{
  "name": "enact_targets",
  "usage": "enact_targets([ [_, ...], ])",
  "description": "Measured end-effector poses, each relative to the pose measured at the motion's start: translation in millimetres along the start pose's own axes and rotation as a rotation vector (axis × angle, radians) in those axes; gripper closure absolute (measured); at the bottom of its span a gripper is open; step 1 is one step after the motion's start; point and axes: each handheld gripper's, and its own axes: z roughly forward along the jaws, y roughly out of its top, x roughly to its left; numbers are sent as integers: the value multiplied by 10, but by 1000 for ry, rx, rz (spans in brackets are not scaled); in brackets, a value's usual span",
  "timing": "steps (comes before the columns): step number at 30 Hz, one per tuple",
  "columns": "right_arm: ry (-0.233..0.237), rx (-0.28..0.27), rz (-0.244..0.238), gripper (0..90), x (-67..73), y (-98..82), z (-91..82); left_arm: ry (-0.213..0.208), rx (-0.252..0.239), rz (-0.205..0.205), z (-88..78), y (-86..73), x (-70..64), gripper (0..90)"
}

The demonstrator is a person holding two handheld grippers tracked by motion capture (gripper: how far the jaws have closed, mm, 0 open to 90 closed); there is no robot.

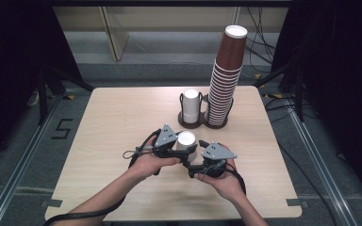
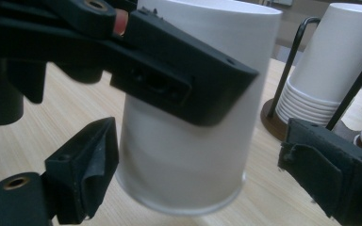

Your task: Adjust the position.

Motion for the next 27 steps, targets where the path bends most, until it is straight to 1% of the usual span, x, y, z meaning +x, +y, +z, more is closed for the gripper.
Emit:
enact_targets([
  [1,0,-14,22,90,17,-8,25,2,13,5,-3,-2,-12,336],
  [2,17,-14,19,87,17,-9,36,-1,14,12,2,-8,-18,336],
  [3,12,-3,30,88,34,-9,35,-3,13,4,8,-14,-29,336],
  [4,3,-16,10,90,32,-9,50,-7,10,8,17,-20,-33,336],
  [5,7,-16,21,95,41,-10,58,-8,14,6,20,-23,-44,336],
  [6,3,-19,21,100,45,-11,66,-11,15,3,26,-27,-53,335],
  [7,5,-13,17,105,44,-11,67,-14,13,5,32,-28,-64,336],
  [8,2,-11,1,114,34,-13,69,-20,11,4,37,-27,-78,336],
  [9,5,-29,14,126,37,-24,87,-22,10,5,39,-26,-86,336],
  [10,2,-40,9,140,34,-30,92,-25,8,4,42,-25,-95,335],
  [12,-1,-37,15,155,50,-37,87,-30,10,3,43,-24,-105,335],
  [13,-11,-20,20,163,59,-39,71,-30,9,1,42,-22,-107,336],
  [14,-19,-27,14,183,59,-44,69,-30,8,1,40,-20,-106,335],
  [15,-22,-32,-5,217,60,-54,69,-28,6,0,37,-16,-100,334],
  [16,-22,-32,-5,217,60,-54,69,-28,6,0,37,-16,-100,333],
  [17,-27,-39,1,224,66,-59,72,-37,-4,0,41,-17,-92,333],
  [18,-25,-34,-3,232,69,-55,65,-31,4,-8,30,-13,-93,331],
  [19,-31,-34,-4,241,74,-55,62,-32,1,-15,28,-11,-86,328],
  [20,-33,-36,-18,249,70,-53,58,-36,-3,-24,29,-10,-83,325],
  [21,-49,-49,-32,261,72,-55,55,-38,-4,-20,31,-12,-83,318],
  [22,-49,-49,-32,261,72,-55,55,-41,-4,-13,35,-15,-80,318],
  [23,-41,-46,-19,267,77,-61,56,-42,-4,-16,40,-18,-80,313],
  [24,-44,-42,-13,273,82,-66,55,-40,-3,-14,41,-17,-74,305],
  [25,-55,-37,1,276,94,-72,49,-27,-18,-18,43,-15,-64,291],
  [26,-54,-36,-17,279,70,-75,56,-17,-19,-13,30,-2,-51,266],
  [27,-60,-37,-9,280,61,-81,58,-8,-30,-4,21,11,-40,239],
])
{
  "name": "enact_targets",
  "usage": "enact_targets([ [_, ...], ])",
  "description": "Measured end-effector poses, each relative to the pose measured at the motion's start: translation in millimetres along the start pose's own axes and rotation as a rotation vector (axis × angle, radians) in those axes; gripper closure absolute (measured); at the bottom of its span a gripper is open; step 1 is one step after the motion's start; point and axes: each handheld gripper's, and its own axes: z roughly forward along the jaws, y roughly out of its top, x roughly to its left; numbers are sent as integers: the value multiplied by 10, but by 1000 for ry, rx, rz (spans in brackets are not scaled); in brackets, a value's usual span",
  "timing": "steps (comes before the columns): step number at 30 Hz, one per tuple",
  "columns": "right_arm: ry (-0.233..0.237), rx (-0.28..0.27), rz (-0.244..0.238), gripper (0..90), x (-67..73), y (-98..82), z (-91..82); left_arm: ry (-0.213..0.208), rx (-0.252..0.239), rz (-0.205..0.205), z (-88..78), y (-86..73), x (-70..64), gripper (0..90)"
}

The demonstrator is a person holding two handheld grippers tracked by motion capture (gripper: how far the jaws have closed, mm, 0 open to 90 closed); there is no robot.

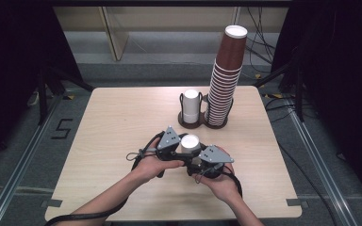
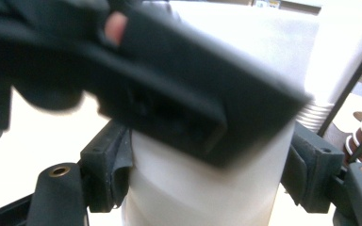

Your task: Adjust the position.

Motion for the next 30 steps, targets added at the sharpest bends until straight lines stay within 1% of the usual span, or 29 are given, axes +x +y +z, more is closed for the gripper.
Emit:
enact_targets([
  [1,4,4,5,280,-17,-5,0,8,-7,10,-20,18,13,216],
  [2,-5,6,10,280,-38,-11,1,19,-16,13,-44,37,23,198],
  [3,0,25,33,280,-49,-18,-4,22,-24,16,-61,50,32,187],
  [4,7,42,74,279,-51,-26,-11,27,-26,29,-100,74,50,178],
  [5,-3,34,62,280,-106,-43,-11,29,-28,40,-132,90,62,176],
  [6,-14,33,95,281,-117,-57,-18,31,-30,50,-169,106,73,175],
  [7,-19,29,104,281,-149,-67,-20,30,-35,55,-207,117,81,175],
  [8,-19,30,145,281,-208,-68,-43,26,-36,64,-247,121,88,167],
  [9,-19,30,145,281,-208,-68,-43,23,-39,70,-284,116,94,167],
  [10,-8,16,172,281,-236,-67,-41,23,-40,74,-317,100,98,158],
  [11,-13,19,209,281,-257,-61,-61,24,-35,82,-342,82,103,146],
  [12,-15,6,217,281,-279,-57,-63,22,-28,88,-372,39,103,143],
  [13,-23,4,234,280,-318,-50,-88,15,-19,97,-390,-3,105,133],
  [14,-17,-3,286,280,-322,-42,-101,5,-5,103,-405,-49,106,110],
  [15,-19,-13,291,280,-347,-39,-106,-3,8,87,-416,-101,94,71],
  [16,-21,-28,303,280,-371,-44,-106,-3,3,104,-415,-143,105,48],
  [17,-13,-24,339,280,-382,-43,-114,-28,6,85,-414,-190,90,37],
  [18,5,-35,398,280,-412,-58,-111,10,8,110,-430,-266,87,18],
  [19,5,-35,398,280,-412,-58,-111,10,8,110,-430,-266,87,15],
  [20,9,-29,433,280,-418,-58,-119,-2,4,118,-419,-293,84,15],
  [21,6,-38,435,280,-433,-71,-108,21,-2,148,-408,-332,90,12],
  [22,30,-39,500,280,-418,-67,-116,20,0,148,-398,-365,76,10],
  [23,43,-49,501,279,-435,-80,-103,16,-1,173,-381,-385,79,7],
  [25,51,-37,537,279,-438,-86,-88,20,11,165,-358,-419,57,0],
  [26,59,-43,554,279,-438,-89,-79,15,17,161,-342,-427,43,0],
  [27,80,-54,584,279,-437,-90,-73,10,13,167,-316,-430,27,0],
  [28,82,-49,612,279,-430,-83,-71,7,14,168,-298,-425,11,0],
  [29,91,-57,614,279,-434,-82,-67,2,14,172,-277,-417,-3,0],
  [30,100,-58,638,279,-413,-66,-71,4,3,209,-249,-394,6,0],
])
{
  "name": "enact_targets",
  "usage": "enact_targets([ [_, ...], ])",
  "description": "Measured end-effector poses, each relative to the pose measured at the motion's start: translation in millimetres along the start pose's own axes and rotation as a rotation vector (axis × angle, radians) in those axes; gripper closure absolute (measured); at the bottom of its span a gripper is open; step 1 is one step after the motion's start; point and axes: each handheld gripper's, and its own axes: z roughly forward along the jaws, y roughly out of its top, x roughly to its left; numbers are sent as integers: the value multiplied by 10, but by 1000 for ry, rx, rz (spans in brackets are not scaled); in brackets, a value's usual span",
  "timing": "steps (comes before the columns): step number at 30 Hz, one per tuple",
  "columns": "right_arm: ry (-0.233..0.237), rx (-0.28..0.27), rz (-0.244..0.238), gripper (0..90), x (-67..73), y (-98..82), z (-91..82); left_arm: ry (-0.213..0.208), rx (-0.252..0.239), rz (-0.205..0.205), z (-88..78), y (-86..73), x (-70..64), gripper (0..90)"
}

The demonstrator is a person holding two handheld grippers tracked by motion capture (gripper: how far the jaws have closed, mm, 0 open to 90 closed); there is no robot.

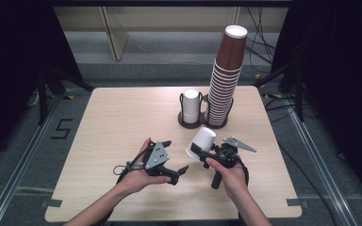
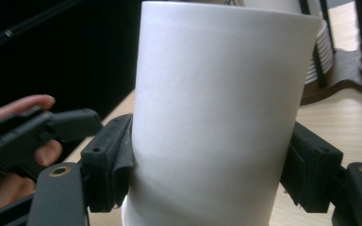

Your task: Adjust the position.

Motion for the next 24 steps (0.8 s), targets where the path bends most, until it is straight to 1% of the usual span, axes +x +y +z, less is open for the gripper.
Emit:
enact_targets([
  [1,13,-6,-13,279,-12,0,6,-3,3,-12,22,8,-23,0],
  [2,0,3,-19,278,-2,-1,7,-6,3,-15,49,15,-39,0],
  [3,2,8,-15,278,4,-4,3,-10,7,-24,75,18,-57,0],
  [4,11,15,0,278,9,-8,0,-15,7,-30,106,18,-73,0],
  [5,6,16,-9,278,8,-12,2,-19,15,-29,132,19,-80,0],
  [6,20,16,8,278,12,-13,-6,-21,15,-28,161,13,-81,0],
  [7,20,16,8,278,12,-13,-6,-24,19,-30,187,5,-82,0],
  [9,20,17,41,278,22,-14,-11,-31,21,-46,220,-10,-80,0],
  [10,25,18,32,278,13,-10,-11,-38,16,-58,239,-17,-80,0],
  [11,27,21,37,279,17,-8,-12,-44,12,-53,254,-20,-76,0],
  [13,39,20,45,279,18,-11,-7,-49,13,-67,273,-24,-87,0],
  [14,47,18,46,279,22,-12,-6,-55,17,-62,281,-24,-84,0],
  [15,32,28,44,279,30,-10,-9,-55,23,-66,282,-25,-87,0],
  [17,39,28,47,279,40,-14,-6,-63,15,-70,306,-28,-85,0],
  [18,52,23,42,279,41,-20,1,-67,18,-83,315,-29,-84,9],
  [19,52,23,42,279,41,-20,1,-67,18,-83,315,-29,-84,17],
  [21,54,30,49,279,62,-21,4,-64,29,-82,328,-34,-72,21],
  [22,60,36,41,279,63,-24,5,-65,30,-88,333,-36,-72,24],
  [23,65,52,51,279,75,-24,-1,-69,19,-94,346,-41,-71,27],
  [24,55,43,29,279,68,-24,13,-67,26,-93,344,-39,-73,29],
])
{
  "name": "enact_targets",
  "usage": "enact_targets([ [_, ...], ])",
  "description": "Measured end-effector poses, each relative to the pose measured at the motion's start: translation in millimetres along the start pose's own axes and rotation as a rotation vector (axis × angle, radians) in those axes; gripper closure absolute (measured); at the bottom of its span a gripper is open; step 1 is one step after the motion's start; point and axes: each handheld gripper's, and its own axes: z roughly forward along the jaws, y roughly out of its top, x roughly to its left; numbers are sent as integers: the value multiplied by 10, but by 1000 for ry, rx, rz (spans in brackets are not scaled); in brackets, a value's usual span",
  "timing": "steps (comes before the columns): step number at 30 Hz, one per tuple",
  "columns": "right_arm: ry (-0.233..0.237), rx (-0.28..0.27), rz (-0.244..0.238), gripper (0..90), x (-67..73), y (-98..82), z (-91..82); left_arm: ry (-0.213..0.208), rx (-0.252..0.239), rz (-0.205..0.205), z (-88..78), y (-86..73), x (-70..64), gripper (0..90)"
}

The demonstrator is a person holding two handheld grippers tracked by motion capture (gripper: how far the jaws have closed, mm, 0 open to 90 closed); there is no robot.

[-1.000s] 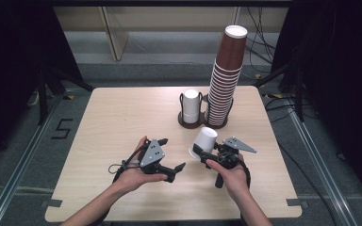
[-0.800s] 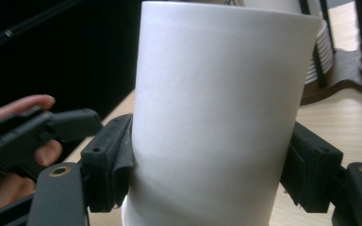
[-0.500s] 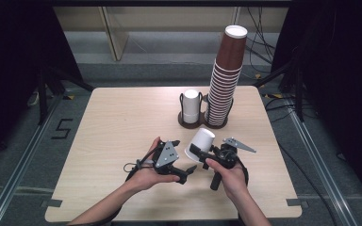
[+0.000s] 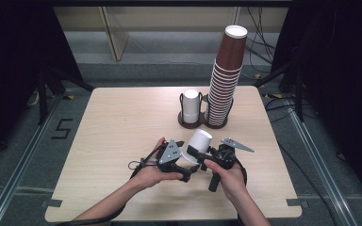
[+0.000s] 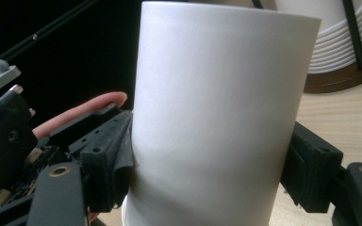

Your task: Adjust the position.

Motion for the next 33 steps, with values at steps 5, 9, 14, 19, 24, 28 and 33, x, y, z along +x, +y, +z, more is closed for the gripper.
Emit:
enact_targets([
  [5,13,2,21,279,19,-12,0,-19,-11,-19,31,-8,-12,89],
  [9,10,13,39,279,54,-13,-12,-22,-10,-23,39,-1,-27,142],
  [14,2,-2,12,267,47,3,-21,-26,-16,-18,28,10,-25,173],
  [19,5,2,3,232,40,6,-19,-36,0,3,22,12,-11,233],
  [24,-3,7,8,205,51,21,-32,-37,-3,8,7,22,-17,278],
  [28,-6,6,16,187,50,24,-30,-44,1,6,-2,11,-6,321],
  [33,3,14,21,178,29,-1,-14,-45,10,5,-6,-12,2,336],
])
